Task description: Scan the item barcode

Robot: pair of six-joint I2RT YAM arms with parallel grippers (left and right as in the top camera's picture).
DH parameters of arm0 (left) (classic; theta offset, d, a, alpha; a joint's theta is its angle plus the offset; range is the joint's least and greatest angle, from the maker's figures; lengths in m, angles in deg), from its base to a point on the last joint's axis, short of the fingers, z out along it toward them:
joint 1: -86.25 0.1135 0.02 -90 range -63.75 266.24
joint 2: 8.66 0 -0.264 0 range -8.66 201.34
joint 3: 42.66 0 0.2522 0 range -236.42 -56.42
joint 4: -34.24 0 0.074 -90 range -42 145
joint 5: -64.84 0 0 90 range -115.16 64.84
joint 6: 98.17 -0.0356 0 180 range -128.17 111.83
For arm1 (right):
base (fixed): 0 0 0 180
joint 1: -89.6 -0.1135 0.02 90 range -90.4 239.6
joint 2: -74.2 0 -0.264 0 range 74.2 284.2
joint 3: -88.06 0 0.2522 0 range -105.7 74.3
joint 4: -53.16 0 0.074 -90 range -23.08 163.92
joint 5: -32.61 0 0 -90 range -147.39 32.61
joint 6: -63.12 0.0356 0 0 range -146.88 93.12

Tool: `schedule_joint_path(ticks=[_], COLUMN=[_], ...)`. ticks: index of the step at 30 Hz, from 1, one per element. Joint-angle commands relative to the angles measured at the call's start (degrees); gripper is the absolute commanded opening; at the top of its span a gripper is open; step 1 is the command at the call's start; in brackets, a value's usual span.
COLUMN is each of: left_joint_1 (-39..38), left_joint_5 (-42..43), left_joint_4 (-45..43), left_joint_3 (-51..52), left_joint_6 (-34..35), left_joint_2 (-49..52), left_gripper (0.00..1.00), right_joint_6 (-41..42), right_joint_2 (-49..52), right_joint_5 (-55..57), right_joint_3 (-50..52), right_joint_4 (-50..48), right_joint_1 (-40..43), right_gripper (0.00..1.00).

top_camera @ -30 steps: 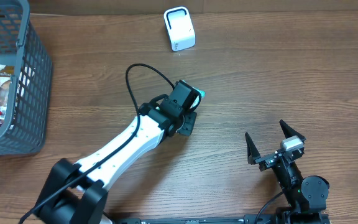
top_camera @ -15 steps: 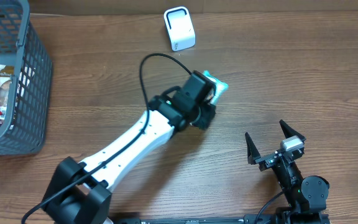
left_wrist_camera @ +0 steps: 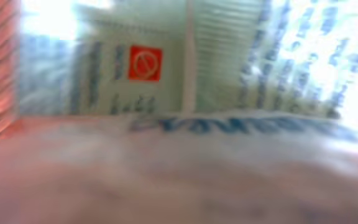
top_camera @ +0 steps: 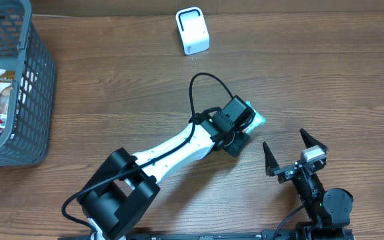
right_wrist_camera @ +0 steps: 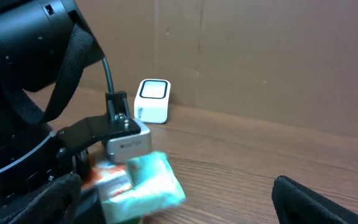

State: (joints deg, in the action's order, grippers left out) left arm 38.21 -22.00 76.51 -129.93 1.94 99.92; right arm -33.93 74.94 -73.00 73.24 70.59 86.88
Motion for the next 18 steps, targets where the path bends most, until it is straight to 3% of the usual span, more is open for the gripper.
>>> schedule_joint_path(ticks=[1, 3, 10, 18], left_joint_1=[-0.2, -0.2, 0.0, 0.0], left_joint_5=[1.4, 1.4, 2.7, 2.5], left_joint_4=[-0.9, -0.9, 0.5, 11.6], left_joint_3=[-1.3, -1.3, -3.3, -15.8], left_joint_6=[-1.8, -1.8, -3.7, -3.9], left_joint_2=[-0.6, -0.6, -0.8, -1.2], left_gripper=[0.82, 1.0, 1.0, 1.0], right_joint_6=[0.4, 0.4, 0.4, 0.4], right_joint_2=[-0.5, -0.5, -0.5, -0.5], right_joint_5=[0.6, 0.6, 0.6, 0.6], right_joint_3=[0.6, 0.6, 0.6, 0.6], right_joint_4=[-0.3, -0.3, -0.3, -0.3], right_joint_1=[-0.2, -0.2, -0.2, -0.2], right_gripper=[1.0, 1.0, 1.0, 1.0])
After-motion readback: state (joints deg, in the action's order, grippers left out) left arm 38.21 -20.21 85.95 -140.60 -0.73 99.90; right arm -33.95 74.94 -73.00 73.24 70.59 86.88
